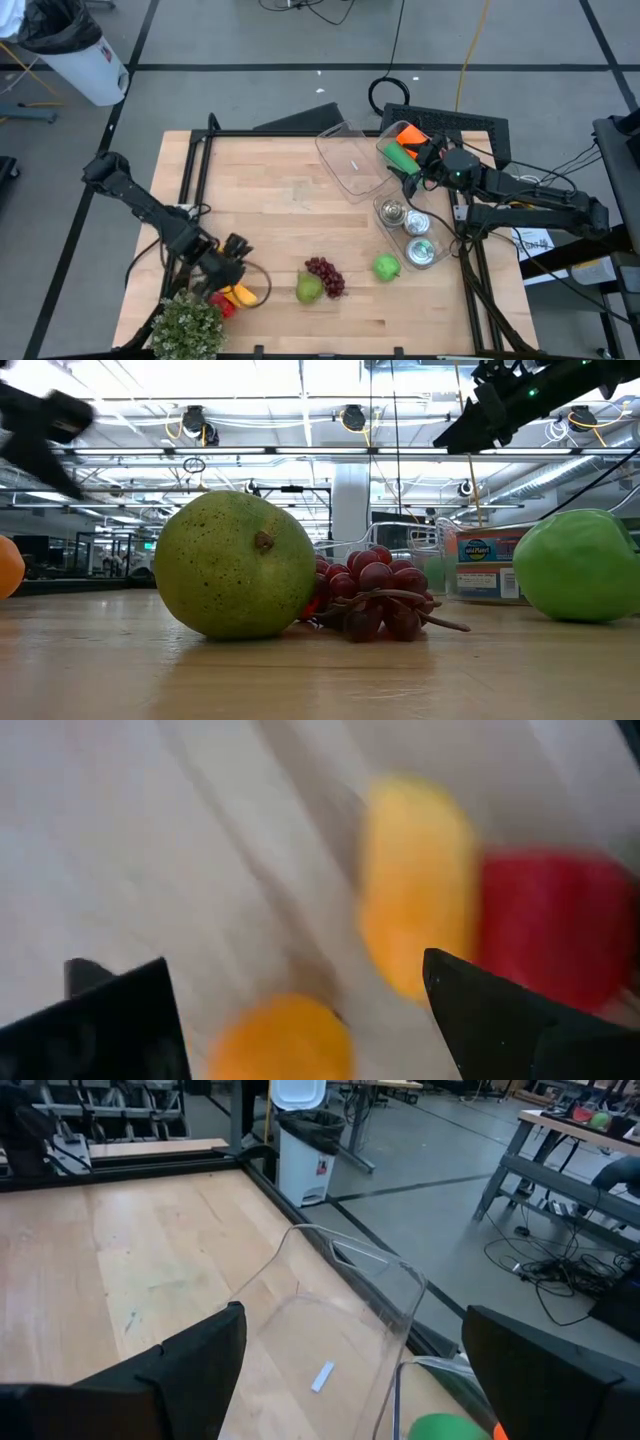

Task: Pick & Place Food Item
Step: Move the produce to the center of the table

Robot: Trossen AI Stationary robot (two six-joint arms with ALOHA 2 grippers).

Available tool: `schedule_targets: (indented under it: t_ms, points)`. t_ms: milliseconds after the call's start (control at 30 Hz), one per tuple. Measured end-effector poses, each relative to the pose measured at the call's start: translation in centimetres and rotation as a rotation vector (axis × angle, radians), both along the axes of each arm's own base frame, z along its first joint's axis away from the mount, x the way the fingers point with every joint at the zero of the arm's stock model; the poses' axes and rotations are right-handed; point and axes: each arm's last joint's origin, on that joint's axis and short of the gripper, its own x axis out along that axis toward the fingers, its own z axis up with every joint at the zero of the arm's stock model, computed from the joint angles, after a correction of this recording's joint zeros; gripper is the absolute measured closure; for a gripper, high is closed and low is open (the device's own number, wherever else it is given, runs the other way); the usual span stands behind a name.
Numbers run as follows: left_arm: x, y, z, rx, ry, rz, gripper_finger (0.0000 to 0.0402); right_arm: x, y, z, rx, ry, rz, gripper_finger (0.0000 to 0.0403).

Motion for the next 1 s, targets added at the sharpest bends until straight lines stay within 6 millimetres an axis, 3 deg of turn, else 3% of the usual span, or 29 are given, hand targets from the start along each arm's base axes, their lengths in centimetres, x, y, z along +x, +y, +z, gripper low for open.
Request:
schedule_targets:
  t_ms: [167,367,500,567,767,1000]
  points:
    - [-0.6,-1.7,-0.3,-0.016,0.086,-0.016,0.0151,0.1,0.0,-0.1,-0.001,0.006,0.001,0.0053]
    - [-1.3,-4.4,-3.0,-0.072,0.334,-0.112,0.0151,0.1,0.0,-0.1,-0.007,0.013,0.003,0.0053]
    - [-1.5,-5.1,-4.1,-0.05,0.39,-0.17,0.0151,0.1,0.0,-0.1,-0.007,0.012,0.003,0.0053]
    - [-1.3,-5.0,-4.2,-0.017,0.357,-0.159,0.0151,0.1,0.0,-0.1,-0.008,0.01,0.003,0.0053]
    - [0.0,-3.9,-4.3,0.185,0.15,0.115,0.0151,0.2,-0.1,0.2,-0.018,-0.019,0.002,0.0053]
    - [1.9,-2.0,-3.9,0.48,-0.243,0.344,0.0151,0.2,-0.1,0.2,-0.019,-0.022,0.003,0.0053]
